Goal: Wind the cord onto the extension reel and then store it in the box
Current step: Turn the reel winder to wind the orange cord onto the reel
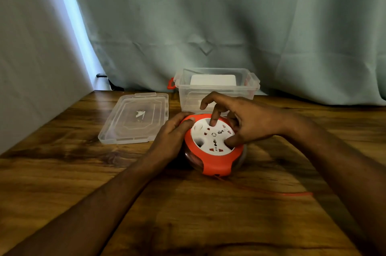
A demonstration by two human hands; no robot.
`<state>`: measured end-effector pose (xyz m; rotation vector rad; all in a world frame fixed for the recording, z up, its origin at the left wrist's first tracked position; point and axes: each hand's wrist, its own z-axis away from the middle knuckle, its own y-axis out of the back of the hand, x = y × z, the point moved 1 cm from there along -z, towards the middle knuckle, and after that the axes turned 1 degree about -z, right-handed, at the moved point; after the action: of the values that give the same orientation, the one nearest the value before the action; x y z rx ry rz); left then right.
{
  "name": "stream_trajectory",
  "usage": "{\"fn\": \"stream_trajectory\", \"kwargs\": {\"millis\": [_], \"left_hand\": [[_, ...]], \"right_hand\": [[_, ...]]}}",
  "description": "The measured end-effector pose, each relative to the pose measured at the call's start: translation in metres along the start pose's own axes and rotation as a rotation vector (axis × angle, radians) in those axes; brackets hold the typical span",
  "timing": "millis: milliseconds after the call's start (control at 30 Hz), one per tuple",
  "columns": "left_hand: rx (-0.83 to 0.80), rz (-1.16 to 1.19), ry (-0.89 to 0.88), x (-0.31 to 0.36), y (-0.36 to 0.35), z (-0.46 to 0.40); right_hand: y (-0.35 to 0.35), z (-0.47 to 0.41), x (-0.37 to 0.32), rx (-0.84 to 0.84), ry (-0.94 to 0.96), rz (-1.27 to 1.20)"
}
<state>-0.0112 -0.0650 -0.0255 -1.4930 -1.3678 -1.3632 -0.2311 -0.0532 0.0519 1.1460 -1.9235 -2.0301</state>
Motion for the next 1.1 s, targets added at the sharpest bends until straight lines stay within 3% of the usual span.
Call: {"fn": "stream_trajectory", "kwargs": {"millis": [600,867,1033,1100], "left_hand": [[0.037,0.045,0.019,0.002,-0.001,-0.001],[0.021,-0.006,0.051,0.005,-0.001,-0.003],[0.012,-0.020,0.046,0.005,0.001,-0.002],[0.005,-0.018,0.049,0.003,0.002,-0.002]], "right_hand": [[-0.016,-0.003,-0.018,0.136,-0.077,0.356],[-0.019,-0.007,-0.022,0.058,-0.046,0.210],[-0.005,-0.001,-0.017,0.102,0.011,0.023],[-0.001,0.000,-0.014,0.026,0.023,-0.006]]}}
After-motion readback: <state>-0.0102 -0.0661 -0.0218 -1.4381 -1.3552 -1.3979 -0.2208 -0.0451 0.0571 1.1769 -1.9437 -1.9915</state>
